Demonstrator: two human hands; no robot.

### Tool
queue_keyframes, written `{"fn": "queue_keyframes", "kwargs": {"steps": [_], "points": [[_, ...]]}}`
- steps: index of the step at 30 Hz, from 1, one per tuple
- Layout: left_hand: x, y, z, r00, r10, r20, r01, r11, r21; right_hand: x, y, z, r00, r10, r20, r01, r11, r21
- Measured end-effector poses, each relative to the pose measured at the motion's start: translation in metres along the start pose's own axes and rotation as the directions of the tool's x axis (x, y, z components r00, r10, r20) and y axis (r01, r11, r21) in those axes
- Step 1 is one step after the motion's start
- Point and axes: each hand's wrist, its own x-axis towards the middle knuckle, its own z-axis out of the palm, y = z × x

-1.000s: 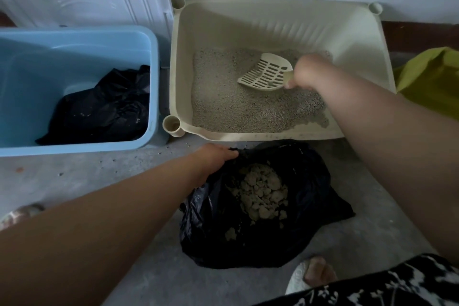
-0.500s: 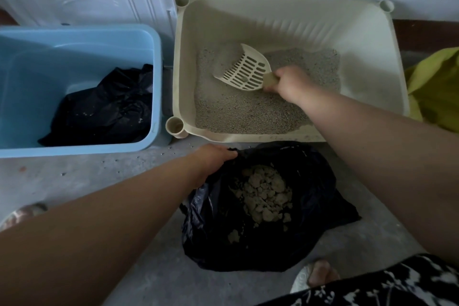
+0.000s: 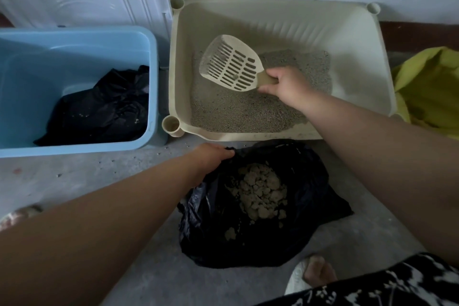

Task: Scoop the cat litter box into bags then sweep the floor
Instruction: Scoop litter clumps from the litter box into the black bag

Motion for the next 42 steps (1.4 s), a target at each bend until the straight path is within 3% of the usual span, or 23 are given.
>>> {"fn": "queue_keyframes", "kwargs": {"steps": [15, 27, 35, 42], "points": [[-0.008, 0.007, 0.000, 0.998, 0.001, -0.068, -0.020, 0.963, -0.267, -0.061, 0.032, -0.043, 0.994, 0.104, 0.018, -0.099, 0.981, -0.166], [-0.023, 0.005, 0.017, 0.997, -0.009, -0.071, -0.010, 0.962, -0.274, -0.104, 0.044, -0.055, 0.991, 0.125, 0.038, -0.105, 0.936, -0.335], [-0.029, -0.001, 0.013, 0.994, 0.018, -0.107, -0.048, 0.956, -0.289, -0.122, 0.042, -0.057, 0.995, 0.092, 0.028, -0.082, 0.964, -0.253], [-0.030, -0.004, 0.005, 0.992, 0.033, -0.118, -0.071, 0.938, -0.339, -0.155, 0.042, -0.052, 0.988, 0.068, 0.137, -0.034, 0.973, -0.230]]}}
